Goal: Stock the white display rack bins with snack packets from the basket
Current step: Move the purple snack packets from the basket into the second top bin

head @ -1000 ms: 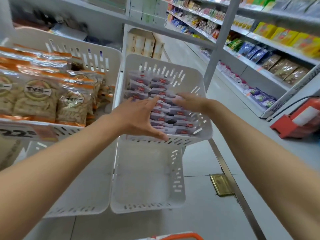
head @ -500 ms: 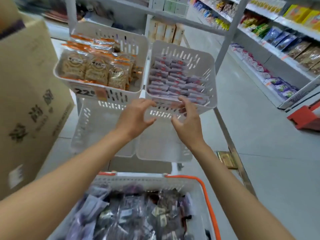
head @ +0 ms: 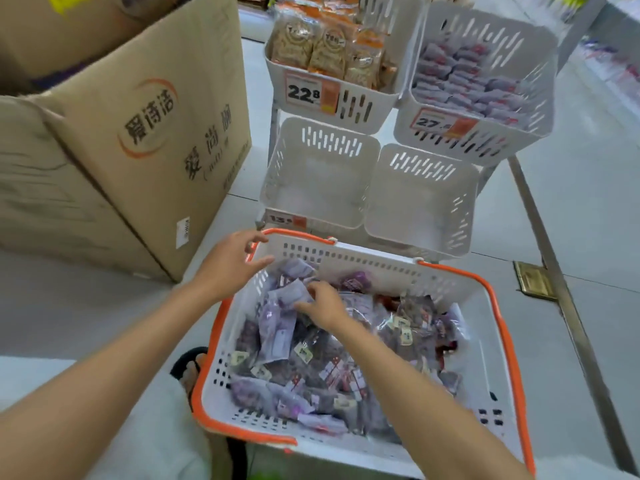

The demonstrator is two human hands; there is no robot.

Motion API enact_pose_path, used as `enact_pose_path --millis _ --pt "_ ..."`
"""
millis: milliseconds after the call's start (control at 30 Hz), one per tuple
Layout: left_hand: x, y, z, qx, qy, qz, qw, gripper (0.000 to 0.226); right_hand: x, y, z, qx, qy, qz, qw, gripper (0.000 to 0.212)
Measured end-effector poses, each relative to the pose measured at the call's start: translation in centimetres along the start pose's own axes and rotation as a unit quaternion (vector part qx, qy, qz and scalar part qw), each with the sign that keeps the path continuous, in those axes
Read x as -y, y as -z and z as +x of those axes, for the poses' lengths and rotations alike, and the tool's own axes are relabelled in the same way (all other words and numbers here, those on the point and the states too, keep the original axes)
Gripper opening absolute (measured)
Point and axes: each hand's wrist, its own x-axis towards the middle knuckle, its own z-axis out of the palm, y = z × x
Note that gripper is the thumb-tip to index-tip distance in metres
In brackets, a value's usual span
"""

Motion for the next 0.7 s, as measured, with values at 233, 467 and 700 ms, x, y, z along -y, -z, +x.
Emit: enact_pose_path --millis 233,467,700 --pt "-1.8 1.0 -1.4 0.14 0.208 -0.284 0.926 0.04 2.9 2.7 -2.7 -0.19 0.177 0.024 0.965 0.019" --pt "1.2 1.0 -0.5 0.058 0.201 -0.334 0.919 0.066 2.6 0.7 -2.2 0.036 0.168 -0.092 0.981 0.061" --pt "3.1 0.7 -0.9 0.075 0.209 -0.43 0.875 0.05 -1.5 -3.0 -0.7 -0.003 0.15 -0.184 0.971 0.019"
